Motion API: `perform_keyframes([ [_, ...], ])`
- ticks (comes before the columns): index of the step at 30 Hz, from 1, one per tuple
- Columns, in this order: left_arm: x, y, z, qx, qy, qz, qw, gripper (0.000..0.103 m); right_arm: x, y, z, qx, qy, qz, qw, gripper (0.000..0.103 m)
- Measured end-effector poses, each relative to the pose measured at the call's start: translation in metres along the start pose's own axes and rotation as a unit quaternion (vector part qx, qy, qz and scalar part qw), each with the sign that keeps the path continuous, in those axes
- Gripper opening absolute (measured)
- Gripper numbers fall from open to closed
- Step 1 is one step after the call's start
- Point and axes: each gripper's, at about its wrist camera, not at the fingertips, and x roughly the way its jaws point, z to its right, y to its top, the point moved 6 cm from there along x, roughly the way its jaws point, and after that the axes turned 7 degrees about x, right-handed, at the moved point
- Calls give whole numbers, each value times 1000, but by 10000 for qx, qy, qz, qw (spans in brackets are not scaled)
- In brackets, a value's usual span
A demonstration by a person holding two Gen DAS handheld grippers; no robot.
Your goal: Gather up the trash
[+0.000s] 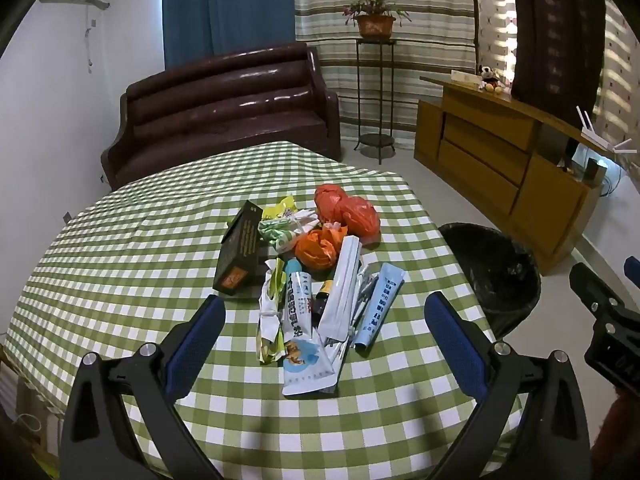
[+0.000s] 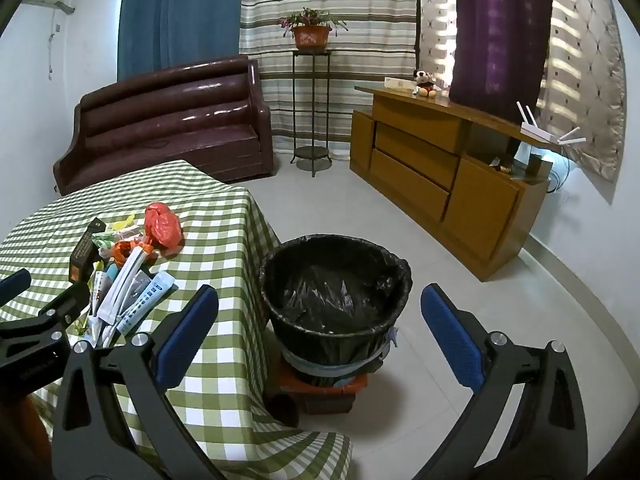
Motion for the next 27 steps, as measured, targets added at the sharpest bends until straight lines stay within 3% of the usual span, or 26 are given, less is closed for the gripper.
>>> perform_keyframes([
  [27, -2, 1, -7, -17, 72, -13, 10000, 98, -2, 1, 0, 4, 4, 7, 10000, 99],
])
